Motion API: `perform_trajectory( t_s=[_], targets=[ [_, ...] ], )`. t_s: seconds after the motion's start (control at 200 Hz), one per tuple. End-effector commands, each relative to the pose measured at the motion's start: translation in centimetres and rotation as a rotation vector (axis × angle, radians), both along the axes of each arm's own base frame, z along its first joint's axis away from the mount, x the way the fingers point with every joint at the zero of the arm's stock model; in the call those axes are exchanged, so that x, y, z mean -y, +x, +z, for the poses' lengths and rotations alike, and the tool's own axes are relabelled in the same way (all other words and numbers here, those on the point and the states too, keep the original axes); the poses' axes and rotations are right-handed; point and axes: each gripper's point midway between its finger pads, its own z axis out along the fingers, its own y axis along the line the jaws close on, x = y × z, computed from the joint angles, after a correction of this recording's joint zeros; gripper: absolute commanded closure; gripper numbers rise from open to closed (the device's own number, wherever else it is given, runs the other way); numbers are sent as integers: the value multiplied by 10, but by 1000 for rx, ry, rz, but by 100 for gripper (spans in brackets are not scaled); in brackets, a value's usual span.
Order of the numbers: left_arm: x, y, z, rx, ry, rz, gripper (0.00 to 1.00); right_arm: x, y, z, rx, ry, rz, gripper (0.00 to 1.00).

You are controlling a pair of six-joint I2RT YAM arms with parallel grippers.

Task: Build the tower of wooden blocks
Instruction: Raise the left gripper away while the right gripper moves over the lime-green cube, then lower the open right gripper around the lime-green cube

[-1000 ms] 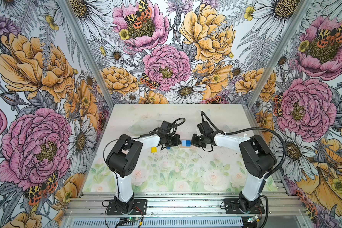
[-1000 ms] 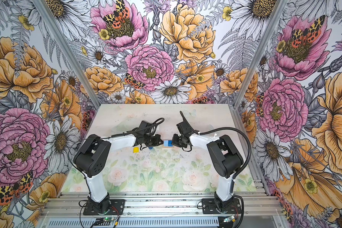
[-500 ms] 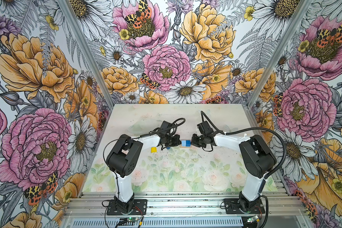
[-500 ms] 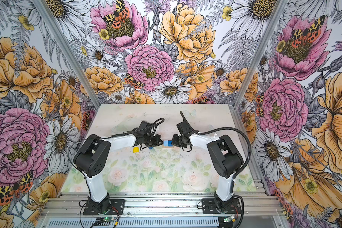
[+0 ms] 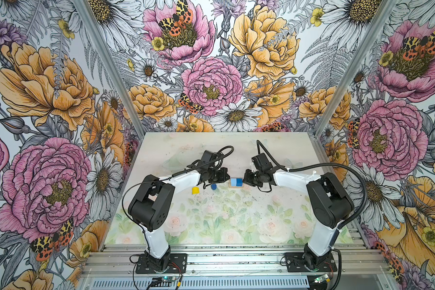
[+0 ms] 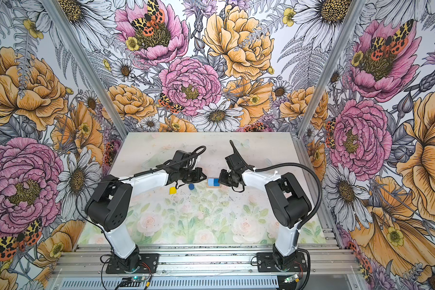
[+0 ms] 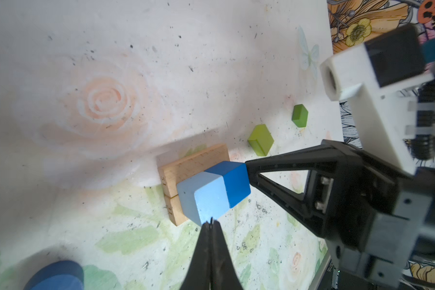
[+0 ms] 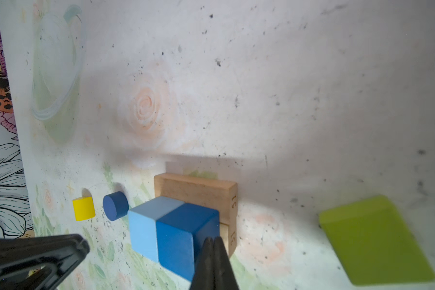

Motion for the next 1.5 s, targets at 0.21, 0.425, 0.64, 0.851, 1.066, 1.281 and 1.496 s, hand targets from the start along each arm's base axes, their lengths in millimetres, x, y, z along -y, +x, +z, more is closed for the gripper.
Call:
perform_trajectory(
  t_s=[0.21,0.425,0.64,0.851,1.066,1.281,1.496],
  targets=[
    [-26,3,38,118,6,38,100,33,-6,34,61,-88,-30,100],
    [-51,-7,71,225,-33,83,100,64,-11,57,85,-189,-13,100],
    [-74,-23,100,349,-68,115,100,92,-13,75,95,-279,9,82],
    [-92,-38,120,458,-66,143,100,100,-9,77,82,-368,79,53],
    [-102,-48,132,531,-69,171,90,94,-5,54,11,-411,171,40],
    [-105,-50,134,544,-65,180,74,82,0,33,-13,-482,247,36],
    [-106,-49,134,546,-62,181,73,69,6,15,-30,-518,313,35]
  ],
)
